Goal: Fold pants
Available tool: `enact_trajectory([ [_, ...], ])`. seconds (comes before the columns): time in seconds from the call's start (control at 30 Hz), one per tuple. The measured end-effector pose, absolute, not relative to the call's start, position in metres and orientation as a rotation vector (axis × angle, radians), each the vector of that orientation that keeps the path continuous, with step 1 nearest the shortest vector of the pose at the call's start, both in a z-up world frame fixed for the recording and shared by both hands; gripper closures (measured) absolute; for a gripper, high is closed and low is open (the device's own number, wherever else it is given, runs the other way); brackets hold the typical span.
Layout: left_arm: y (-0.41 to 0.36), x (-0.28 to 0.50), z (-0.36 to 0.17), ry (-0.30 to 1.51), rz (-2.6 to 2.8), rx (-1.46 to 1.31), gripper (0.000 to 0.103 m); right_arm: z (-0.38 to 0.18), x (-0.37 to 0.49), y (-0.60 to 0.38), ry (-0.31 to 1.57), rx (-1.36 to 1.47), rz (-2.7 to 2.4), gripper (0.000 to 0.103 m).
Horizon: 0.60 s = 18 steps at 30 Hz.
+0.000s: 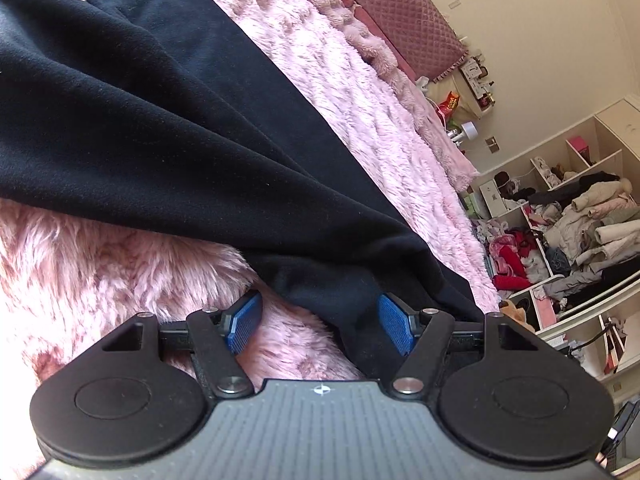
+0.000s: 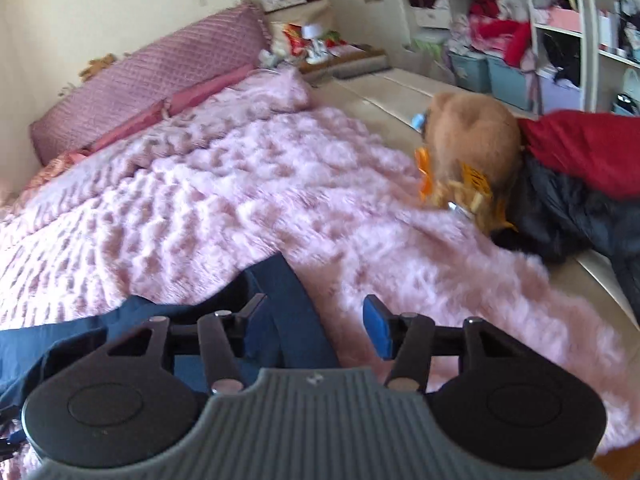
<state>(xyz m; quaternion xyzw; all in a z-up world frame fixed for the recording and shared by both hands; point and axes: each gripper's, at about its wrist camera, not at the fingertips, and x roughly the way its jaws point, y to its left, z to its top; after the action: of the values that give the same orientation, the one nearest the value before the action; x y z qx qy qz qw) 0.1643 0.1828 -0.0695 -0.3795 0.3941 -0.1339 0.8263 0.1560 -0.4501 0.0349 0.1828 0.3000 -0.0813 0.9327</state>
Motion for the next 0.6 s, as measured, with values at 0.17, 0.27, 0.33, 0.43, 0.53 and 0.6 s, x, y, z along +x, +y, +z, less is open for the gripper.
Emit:
enact_trajectory([
  [0.17,0.178,0.165,-0.075,0.829,-0.295,-0.77,0.025,0.022,0.203,-0.494,0.561,0.655,0.068,0.039],
  [0.27,0.174,0.163,-0.076,0.817,-0.29,-0.753,0.025,-0.008,0.232,-0.514,0.694,0.779,0.201,0.034],
  [0.33,0.171,0.164,-0.076,0.817,-0.285,-0.726,0.024,-0.039,0.249,-0.531,0.788,0.862,0.242,0.026],
  [0.43,0.163,0.166,-0.075,0.827,-0.266,-0.66,0.024,-0.065,0.256,-0.542,0.789,0.954,0.35,0.027],
  [0.53,0.153,0.168,-0.074,0.822,-0.253,-0.598,0.021,-0.072,0.265,-0.538,0.819,0.943,0.54,0.028],
  [0.6,0.148,0.164,-0.074,0.808,-0.248,-0.551,0.02,-0.075,0.275,-0.531,0.893,0.872,0.544,0.032],
])
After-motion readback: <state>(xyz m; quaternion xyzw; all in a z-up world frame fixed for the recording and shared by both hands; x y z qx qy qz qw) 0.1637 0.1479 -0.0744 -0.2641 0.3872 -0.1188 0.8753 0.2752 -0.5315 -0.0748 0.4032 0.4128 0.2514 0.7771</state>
